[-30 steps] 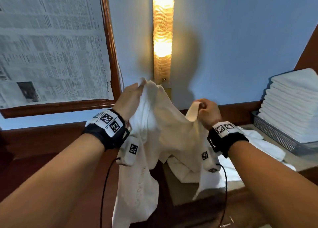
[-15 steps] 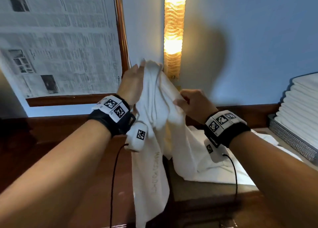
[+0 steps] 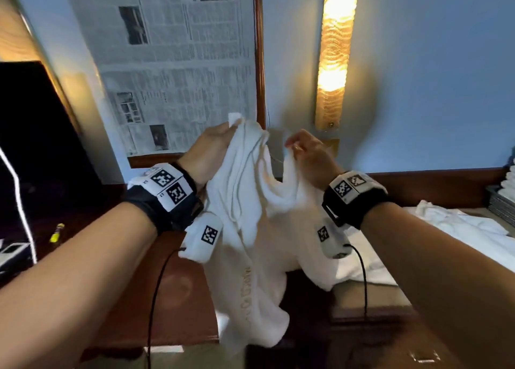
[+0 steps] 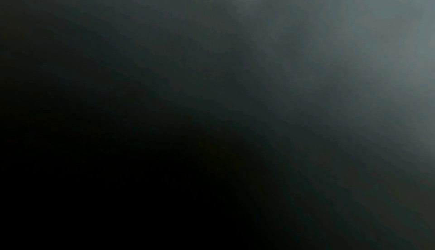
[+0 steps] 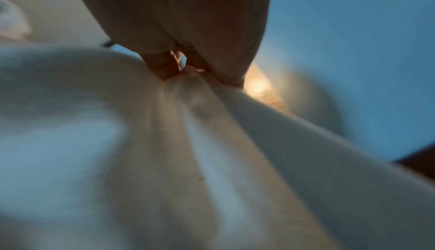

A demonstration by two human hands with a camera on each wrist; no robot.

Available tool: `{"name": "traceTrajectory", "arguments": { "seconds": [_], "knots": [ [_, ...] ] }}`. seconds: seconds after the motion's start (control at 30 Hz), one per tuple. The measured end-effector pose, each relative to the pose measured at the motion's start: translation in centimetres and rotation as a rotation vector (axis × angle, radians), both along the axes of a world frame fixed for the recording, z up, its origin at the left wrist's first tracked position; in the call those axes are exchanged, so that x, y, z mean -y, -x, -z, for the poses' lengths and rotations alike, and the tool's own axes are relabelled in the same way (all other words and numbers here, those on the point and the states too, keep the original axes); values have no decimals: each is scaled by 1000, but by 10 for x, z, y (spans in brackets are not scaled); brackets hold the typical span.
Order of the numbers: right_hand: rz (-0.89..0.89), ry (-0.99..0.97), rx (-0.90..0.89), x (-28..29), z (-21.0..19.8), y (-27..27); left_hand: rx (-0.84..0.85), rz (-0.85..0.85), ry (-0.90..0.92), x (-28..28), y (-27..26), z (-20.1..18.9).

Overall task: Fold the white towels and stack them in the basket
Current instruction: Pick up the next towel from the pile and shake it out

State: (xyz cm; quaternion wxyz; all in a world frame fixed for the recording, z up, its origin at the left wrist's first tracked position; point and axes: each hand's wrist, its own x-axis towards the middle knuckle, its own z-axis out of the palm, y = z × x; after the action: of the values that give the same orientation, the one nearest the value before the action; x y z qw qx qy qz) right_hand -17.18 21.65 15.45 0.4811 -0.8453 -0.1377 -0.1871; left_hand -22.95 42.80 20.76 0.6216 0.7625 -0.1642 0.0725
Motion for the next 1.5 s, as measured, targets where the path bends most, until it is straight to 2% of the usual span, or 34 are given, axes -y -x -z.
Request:
{"name": "traceTrajectory", "arguments": {
  "seconds": [0.13, 0.23, 0.33, 0.4, 0.47, 0.6, 0.7, 0.77, 0.83, 0.87, 0.97, 1.0, 1.07, 1.13, 1.23, 1.37, 1.5],
  "knots": [
    [-174, 36, 151, -80, -52, 40, -25, 66, 120, -31, 29, 18],
    [-164, 128, 146, -103, -60, 67, -3, 68, 145, -48, 52, 23],
    [-159, 210, 93, -105, -41, 99, 76, -9, 102, -68, 63, 18],
    [-128, 346, 101, -103, -21, 117, 84, -76, 68, -76, 69, 13],
    [-76, 411, 46, -101, 1, 129, 143, -118, -51, -86, 71, 9],
    [33, 356, -159, -74, 41, 140, 233, -58, 0, -104, 78, 1],
    [118, 291, -199, -47, 59, 147, 317, -121, -78, -118, 83, -2],
    [123, 155, -248, -31, 65, 154, 364, -152, -162, -131, 87, -4],
    [167, 112, -231, -17, 64, 157, 306, -68, -197, -143, 92, -5],
    [221, 155, -188, -10, 60, 153, 239, -17, -247, -148, 96, -7],
    [346, 367, -79, -9, 28, 142, 127, 185, -550, -158, 112, -11],
    [346, 364, 1, -15, 13, 138, 109, 269, -652, -162, 116, -16],
    [244, 144, 149, -38, -23, 141, 124, 353, -721, -173, 120, -30],
    [127, -8, 270, -68, -59, 155, 207, 305, -645, -181, 116, -47],
    [-42, -53, 377, -109, -97, 171, 340, 188, -514, -184, 113, -70],
    [-106, -89, 362, -146, -127, 183, 494, 26, -293, -170, 112, -74],
    [-163, -211, 344, -159, -151, 192, 601, -38, -45, -154, 113, -84]
  ]
}}
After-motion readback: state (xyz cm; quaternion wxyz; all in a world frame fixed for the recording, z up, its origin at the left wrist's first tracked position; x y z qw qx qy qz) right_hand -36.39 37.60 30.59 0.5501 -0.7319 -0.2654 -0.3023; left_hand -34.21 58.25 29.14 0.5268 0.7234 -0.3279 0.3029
